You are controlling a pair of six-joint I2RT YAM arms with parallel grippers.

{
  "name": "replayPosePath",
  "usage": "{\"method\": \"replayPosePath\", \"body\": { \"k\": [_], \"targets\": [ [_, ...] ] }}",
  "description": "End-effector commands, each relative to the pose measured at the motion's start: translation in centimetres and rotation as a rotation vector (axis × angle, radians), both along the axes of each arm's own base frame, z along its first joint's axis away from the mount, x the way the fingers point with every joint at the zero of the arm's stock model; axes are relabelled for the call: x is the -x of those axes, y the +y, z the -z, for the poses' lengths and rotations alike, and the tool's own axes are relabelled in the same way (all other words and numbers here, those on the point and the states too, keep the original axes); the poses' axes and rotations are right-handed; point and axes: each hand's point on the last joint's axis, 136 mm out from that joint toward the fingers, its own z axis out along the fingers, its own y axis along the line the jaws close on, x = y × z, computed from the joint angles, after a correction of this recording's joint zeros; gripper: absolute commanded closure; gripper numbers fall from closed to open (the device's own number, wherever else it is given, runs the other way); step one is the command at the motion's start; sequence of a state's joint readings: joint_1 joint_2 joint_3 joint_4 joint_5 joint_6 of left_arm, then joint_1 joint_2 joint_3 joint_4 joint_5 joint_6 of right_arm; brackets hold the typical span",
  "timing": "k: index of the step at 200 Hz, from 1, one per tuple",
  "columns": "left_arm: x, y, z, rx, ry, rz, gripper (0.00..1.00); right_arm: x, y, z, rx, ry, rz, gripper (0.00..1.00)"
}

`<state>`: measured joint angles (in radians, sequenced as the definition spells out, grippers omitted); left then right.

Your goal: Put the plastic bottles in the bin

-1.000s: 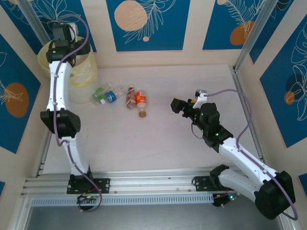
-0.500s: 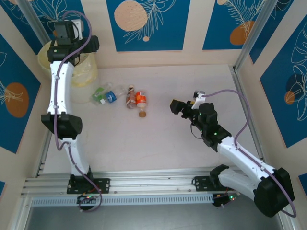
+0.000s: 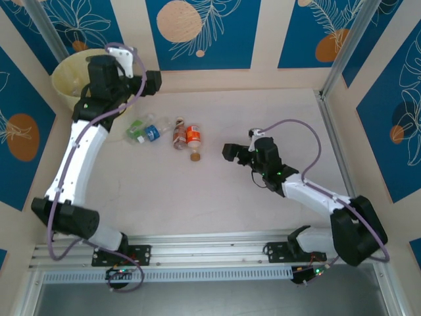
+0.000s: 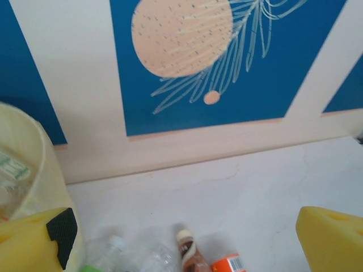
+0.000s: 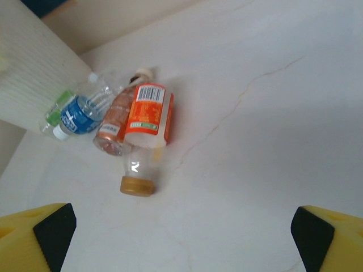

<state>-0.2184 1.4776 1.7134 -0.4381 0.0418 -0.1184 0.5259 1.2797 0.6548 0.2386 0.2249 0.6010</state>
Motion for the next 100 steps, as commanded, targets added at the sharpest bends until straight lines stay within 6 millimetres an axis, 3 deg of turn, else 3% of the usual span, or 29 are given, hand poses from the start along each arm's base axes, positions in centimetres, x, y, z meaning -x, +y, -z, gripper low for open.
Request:
{"method": "replayPosePath", "body": {
  "k": [1, 36, 71, 100],
  "targets": [
    [1.9, -1.6, -0.6, 0.144, -0.074, 0.052, 0.0, -0.9, 3.2, -0.9, -0.005, -0.029, -0.081, 0.0],
    [4.3, -3.7, 5.2, 0.271, 0.04, 0.153, 0.0, -1.4, 8.0, 1.6, 0.074, 0.014, -0.16, 0.03],
    [5.6, -2.2, 11.1, 0.252, 0.161, 0.062, 0.0, -2.3, 11.3, 4.4, 0.13, 0.082, -0.136, 0.04],
    [6.3, -1.0, 13.6, 0.227, 0.193, -0.001, 0.0, -2.8, 12.3, 6.7, 0.188, 0.128, -0.073, 0.13]
  ]
}}
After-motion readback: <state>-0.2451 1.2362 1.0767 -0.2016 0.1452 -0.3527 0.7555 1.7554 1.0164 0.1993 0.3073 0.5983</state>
